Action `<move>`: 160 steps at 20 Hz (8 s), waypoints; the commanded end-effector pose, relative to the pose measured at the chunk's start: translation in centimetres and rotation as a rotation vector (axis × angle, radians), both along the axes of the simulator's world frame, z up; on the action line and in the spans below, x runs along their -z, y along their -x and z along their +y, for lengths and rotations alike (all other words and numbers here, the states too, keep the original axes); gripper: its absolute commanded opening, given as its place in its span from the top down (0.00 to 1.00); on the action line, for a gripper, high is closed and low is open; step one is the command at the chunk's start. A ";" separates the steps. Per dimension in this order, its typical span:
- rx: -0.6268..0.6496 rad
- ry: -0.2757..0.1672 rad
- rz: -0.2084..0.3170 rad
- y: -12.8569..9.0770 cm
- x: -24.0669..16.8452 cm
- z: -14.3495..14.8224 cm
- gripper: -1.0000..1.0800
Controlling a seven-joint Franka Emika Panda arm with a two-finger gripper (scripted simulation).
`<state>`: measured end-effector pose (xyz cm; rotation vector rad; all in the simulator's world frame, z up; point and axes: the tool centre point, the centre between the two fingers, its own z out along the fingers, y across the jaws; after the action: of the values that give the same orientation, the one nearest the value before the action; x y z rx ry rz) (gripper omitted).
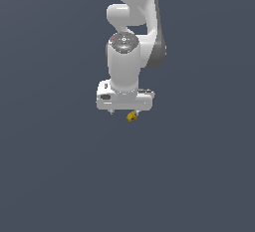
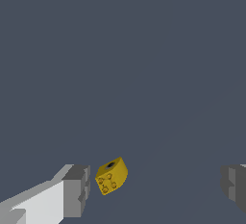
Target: Pick up the object and move it to a goal position.
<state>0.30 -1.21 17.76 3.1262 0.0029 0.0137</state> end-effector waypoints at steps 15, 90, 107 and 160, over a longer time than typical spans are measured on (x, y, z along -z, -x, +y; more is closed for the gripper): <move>0.036 0.015 -0.014 -0.2 -0.3 -1.9 0.04; 1.115 -0.019 -0.001 8.4 15.2 3.5 0.04; 1.115 -0.019 -0.001 8.3 15.4 3.5 1.00; 1.114 -0.018 -0.001 -6.2 -14.1 -11.3 1.00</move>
<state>6.36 -12.49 31.71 2.6674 -1.6590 -0.0002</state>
